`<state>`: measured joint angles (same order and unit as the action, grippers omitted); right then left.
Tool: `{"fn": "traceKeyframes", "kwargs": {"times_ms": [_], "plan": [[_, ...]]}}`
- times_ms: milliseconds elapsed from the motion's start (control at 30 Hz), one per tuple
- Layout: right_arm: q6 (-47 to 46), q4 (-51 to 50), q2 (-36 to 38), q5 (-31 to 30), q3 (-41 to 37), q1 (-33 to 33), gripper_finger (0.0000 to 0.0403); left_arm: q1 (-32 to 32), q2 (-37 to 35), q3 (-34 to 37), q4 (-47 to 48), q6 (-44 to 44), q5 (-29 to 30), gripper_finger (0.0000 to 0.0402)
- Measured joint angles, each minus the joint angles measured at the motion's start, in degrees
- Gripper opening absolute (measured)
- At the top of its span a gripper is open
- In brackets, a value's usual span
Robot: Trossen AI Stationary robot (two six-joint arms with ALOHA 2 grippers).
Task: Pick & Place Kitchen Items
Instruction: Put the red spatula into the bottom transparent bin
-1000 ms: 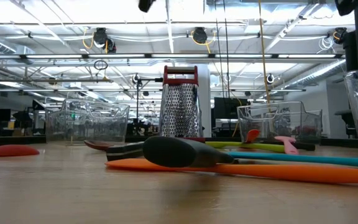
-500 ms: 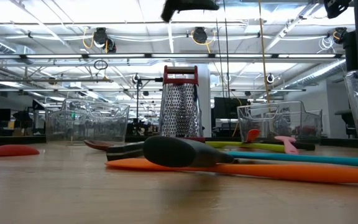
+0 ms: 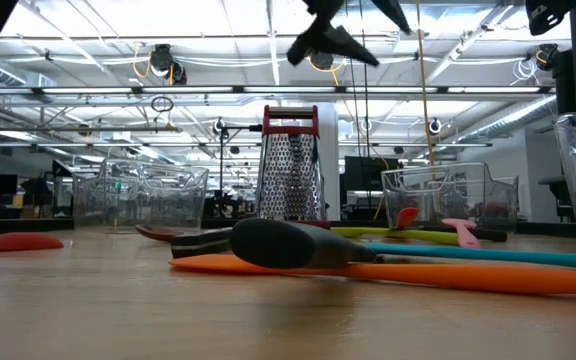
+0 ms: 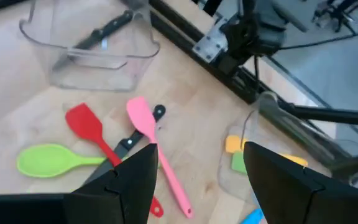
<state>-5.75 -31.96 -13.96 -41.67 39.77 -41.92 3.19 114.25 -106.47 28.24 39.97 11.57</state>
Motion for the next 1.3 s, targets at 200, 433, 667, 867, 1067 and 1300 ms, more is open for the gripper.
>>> {"fn": "traceKeyframes", "kwargs": {"times_ms": [200,433,667,867,1067,1300], "plan": [[0.2,-1.1,2.0,0.0,0.0,0.0,0.0,-1.7,3.3,-0.3,0.2,5.5,-2.0,0.0243],[0.5,-1.5,2.5,-0.1,0.0,0.0,0.0,-3.7,7.3,-0.2,0.7,9.0,-6.1,0.0243],[1.0,-1.5,2.5,-0.2,0.0,0.0,0.0,-4.7,10.4,-0.2,2.2,11.0,-7.6,0.0243],[0.6,-1.3,2.5,-0.2,0.0,0.0,0.0,-4.3,12.9,-0.2,1.2,12.1,-9.5,0.0243],[0.5,-1.3,2.5,-0.1,0.0,0.0,0.0,-3.5,14.7,-0.2,1.7,14.5,-10.3,0.0243],[0.4,-1.3,2.5,-0.1,0.0,0.0,0.0,-3.1,14.8,-0.2,2.1,14.7,-10.1,0.0243]]}}
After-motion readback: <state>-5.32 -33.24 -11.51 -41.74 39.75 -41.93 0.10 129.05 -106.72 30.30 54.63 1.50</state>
